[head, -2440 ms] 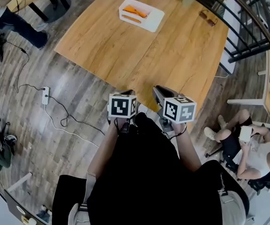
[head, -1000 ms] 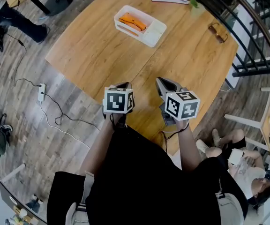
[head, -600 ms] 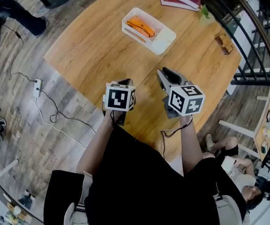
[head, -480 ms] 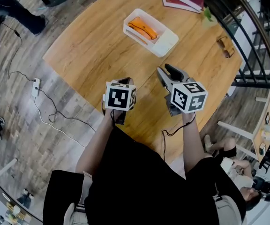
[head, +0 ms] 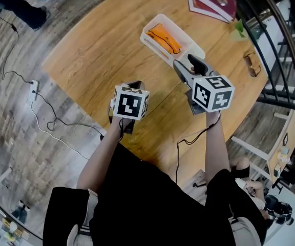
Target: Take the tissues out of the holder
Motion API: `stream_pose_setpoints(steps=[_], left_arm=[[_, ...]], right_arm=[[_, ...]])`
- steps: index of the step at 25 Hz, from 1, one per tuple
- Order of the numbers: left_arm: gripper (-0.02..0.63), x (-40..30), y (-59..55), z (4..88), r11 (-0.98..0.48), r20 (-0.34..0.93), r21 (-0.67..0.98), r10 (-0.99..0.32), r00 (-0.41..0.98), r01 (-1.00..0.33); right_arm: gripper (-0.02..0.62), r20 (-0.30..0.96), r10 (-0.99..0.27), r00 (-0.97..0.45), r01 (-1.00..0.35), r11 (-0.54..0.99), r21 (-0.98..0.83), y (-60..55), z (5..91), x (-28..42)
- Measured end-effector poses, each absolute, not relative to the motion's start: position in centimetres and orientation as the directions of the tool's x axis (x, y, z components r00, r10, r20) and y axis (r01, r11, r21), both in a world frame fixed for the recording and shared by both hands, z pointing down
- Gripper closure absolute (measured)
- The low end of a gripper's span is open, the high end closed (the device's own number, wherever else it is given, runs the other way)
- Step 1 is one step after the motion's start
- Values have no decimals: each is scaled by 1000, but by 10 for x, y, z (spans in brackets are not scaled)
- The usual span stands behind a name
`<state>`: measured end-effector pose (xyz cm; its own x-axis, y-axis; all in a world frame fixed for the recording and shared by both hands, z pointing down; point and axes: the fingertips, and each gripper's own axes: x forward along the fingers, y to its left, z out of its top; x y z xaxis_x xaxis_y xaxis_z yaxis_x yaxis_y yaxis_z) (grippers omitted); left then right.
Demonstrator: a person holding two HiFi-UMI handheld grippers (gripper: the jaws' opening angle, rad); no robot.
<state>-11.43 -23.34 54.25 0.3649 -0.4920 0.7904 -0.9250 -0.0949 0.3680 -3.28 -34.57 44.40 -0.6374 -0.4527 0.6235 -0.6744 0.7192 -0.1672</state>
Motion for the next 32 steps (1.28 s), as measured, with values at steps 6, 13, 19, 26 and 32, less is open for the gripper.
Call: stream_pose_setpoints(steps=[6,13,19,26,32], left_arm=[[595,-131,-251,555,-81,792,384,-483,373,-920],[595,-144,-261,569,-63,792,412,-469,391,-909],[595,-154,-268,581,-50,791,431,-460,404,-901],[595,-165,-271,590,-32,795,449,-441,416,-893],[595,-165,-269,597,-26,792,466,-433,430,-884]], right_arm=[[309,663,-411,-625,-637,759,-131,-386,457,-54],[302,715,-367,-595,-621,775,-119,-423,478,-72],[304,797,-284,-532,-578,810,-97,-438,502,-85],[304,874,-224,-431,-548,835,-56,-439,532,-91],[305,918,-181,-353,-543,839,-43,-443,545,-90]])
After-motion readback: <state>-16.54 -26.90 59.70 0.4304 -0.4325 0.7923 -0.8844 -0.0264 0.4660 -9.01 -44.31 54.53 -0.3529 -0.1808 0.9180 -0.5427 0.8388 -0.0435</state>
